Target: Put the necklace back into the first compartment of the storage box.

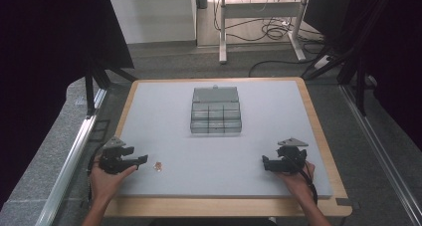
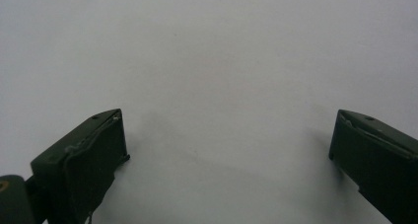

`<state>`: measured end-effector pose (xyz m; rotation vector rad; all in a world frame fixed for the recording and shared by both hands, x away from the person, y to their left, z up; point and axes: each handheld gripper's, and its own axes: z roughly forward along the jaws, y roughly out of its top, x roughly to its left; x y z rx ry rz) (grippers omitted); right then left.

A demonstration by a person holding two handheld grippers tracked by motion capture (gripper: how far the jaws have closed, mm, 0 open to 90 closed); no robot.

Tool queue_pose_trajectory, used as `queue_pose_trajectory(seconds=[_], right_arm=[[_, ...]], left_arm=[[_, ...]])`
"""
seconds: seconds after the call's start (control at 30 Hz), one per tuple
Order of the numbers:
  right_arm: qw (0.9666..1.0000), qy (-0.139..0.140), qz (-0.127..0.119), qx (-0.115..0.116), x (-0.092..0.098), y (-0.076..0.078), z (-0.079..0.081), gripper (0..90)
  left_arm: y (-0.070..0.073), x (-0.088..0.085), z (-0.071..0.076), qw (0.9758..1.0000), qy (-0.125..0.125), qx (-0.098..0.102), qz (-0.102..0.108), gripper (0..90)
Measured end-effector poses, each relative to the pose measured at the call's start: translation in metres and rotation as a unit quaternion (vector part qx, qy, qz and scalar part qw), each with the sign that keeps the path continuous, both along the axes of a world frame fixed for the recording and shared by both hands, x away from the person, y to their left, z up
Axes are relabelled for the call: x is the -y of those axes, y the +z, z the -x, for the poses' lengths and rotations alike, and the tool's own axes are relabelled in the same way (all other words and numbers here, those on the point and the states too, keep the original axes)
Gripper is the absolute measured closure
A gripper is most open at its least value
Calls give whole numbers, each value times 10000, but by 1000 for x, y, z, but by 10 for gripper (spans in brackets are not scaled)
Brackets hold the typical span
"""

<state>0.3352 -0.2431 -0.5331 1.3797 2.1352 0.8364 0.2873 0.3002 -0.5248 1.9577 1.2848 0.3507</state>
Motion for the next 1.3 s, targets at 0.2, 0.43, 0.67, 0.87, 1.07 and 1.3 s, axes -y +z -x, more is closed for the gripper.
queue_pose_trajectory(seconds=[0.2, 0.43, 0.67, 0.87, 1.07, 1.3], right_arm=[[9999, 131, -4, 20, 4, 0, 3, 19], [9999, 110, 8, 26, 3, 0, 4, 20], [10000, 74, 9, 39, 3, 0, 5, 24], [10000, 69, 9, 44, 3, 0, 5, 24], [10000, 60, 11, 39, 3, 0, 6, 25], [10000, 57, 3, 40, 3, 0, 5, 25]], left_arm=[[-2, -6, 4, 10000, 49, -4, -54, 284], [-4, -13, 9, 9999, 90, 1, -114, 283], [-4, -11, 9, 9999, 33, -1, -144, 280], [-3, -9, 10, 9999, 37, -1, -138, 281], [1, -10, 12, 9996, 112, 42, -239, 281], [12, -9, 11, 9998, 60, -9, -178, 299]])
